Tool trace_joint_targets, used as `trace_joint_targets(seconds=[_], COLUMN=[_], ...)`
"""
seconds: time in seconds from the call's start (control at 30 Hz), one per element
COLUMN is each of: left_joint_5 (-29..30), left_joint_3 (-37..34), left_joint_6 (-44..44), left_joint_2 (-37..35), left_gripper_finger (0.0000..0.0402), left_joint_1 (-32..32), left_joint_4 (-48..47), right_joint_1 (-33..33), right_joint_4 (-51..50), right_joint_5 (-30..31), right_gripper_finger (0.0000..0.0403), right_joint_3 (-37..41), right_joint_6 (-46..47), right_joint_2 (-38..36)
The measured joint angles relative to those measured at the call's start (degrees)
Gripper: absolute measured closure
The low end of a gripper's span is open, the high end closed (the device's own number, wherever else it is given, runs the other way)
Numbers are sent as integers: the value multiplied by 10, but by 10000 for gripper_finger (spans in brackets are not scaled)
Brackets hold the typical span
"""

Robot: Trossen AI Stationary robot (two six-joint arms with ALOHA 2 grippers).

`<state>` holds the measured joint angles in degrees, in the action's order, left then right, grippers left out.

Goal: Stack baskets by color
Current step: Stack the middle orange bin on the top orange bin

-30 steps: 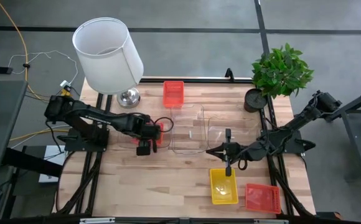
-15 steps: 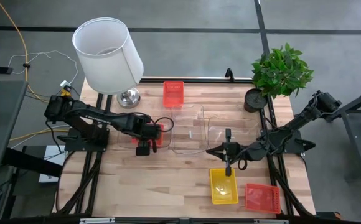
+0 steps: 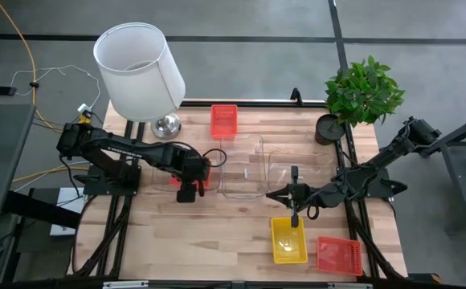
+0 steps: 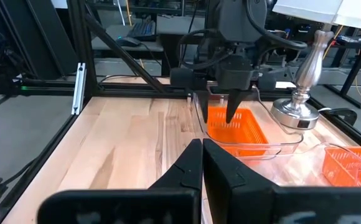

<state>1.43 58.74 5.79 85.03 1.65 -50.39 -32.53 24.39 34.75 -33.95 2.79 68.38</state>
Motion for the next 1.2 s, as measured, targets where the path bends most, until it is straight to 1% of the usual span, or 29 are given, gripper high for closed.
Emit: trace_joint_targets(seconds=[0.13,0.37,0.5,0.63,0.8,0.97,1.2], left_joint_5=[11,56,32,27,9,10,39], left_joint_3=[0,-1,-1,-1,-1,-1,-1], left_joint_6=[0,-19,-19,-19,-19,-19,-20], left_joint_2=[1,14,22,38,54,54,55], left_gripper_finger=[204,204,204,204,204,204,204], left_joint_1=[0,0,0,-2,-2,-2,-2], left_joint_4=[0,5,7,8,8,7,7], right_joint_1=[0,0,0,0,0,0,0], right_joint_4=[-1,-1,-2,-2,-6,-6,-6], right_joint_5=[0,0,0,0,0,0,0], right_gripper_finger=[403,403,403,403,403,403,403], right_joint_3=[0,0,0,0,0,0,0], right_joint_6=[2,2,2,2,2,2,2], right_joint_2=[0,0,0,0,0,0,0])
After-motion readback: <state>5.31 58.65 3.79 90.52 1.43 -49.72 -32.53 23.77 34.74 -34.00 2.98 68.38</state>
